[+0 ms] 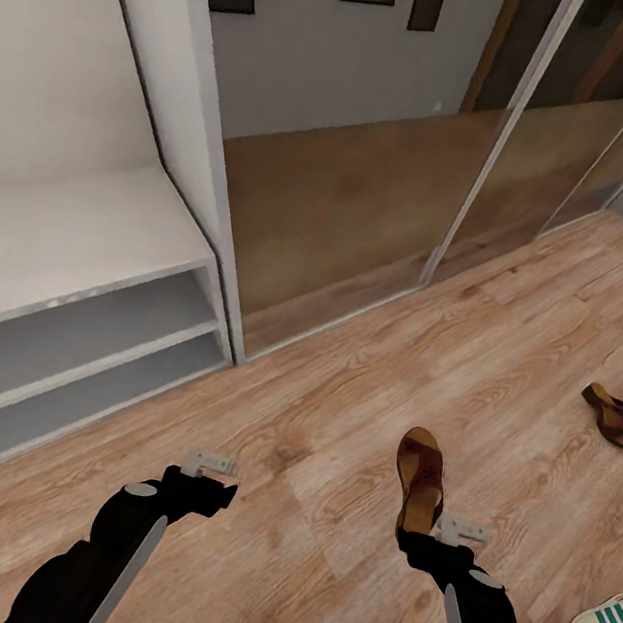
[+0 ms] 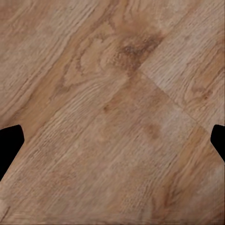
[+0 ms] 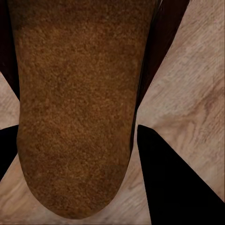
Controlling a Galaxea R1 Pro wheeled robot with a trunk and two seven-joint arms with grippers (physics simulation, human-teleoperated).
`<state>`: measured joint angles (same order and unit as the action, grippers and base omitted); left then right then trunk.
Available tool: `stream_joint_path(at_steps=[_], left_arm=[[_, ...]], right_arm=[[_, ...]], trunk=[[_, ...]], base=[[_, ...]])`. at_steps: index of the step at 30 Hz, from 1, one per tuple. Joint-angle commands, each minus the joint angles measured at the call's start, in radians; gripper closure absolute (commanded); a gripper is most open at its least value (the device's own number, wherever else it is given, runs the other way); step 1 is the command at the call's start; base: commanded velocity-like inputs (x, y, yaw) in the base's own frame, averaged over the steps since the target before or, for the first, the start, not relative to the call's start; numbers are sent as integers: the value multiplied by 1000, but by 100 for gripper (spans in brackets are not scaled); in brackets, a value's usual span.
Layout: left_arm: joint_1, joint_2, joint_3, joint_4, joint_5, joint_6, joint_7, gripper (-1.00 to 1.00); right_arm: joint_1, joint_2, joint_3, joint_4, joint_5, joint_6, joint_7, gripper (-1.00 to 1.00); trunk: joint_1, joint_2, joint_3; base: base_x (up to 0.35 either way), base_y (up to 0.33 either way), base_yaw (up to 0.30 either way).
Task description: Pick up the two gym shoes and the two sandals from the corridor floor and place them onto the hallstand (shoe rack) in the corridor, making sure they are on the rack and not on the floor. Arrange them so the two gym shoes are next to each other and the two sandals are next to each other.
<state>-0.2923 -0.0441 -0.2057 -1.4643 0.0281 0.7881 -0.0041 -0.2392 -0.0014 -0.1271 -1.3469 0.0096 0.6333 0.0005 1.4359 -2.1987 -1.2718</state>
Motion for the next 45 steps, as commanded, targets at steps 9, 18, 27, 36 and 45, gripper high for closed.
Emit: stream_joint_path(at_steps=[9, 18, 27, 36, 45], left_arm=[[-1, -2, 0, -1, 31, 5, 1, -100], [-1, -2, 0, -1, 73, 5, 1, -100], [-1, -2, -1, -1, 75, 5, 1, -100], [-1, -1, -1, -1, 74, 5, 1, -100], [-1, -2, -1, -1, 75, 5, 1, -100]], right_arm=[[0, 0, 0, -2, -2, 6, -2, 100], [0, 0, 0, -2, -2, 6, -2, 100], [0, 0, 0, -2, -1, 6, -2, 100], [0, 0, 0, -2, 0, 5, -6, 100], [0, 0, 0, -2, 1, 5, -7, 100]], trunk=[[-1, 0, 0], [-1, 0, 12], [-1, 0, 25], [-1, 0, 33], [-1, 0, 33]], base=[[-331, 0, 116], [-225, 0, 97], [-11, 0, 124], [0, 0, 225], [0, 0, 291]])
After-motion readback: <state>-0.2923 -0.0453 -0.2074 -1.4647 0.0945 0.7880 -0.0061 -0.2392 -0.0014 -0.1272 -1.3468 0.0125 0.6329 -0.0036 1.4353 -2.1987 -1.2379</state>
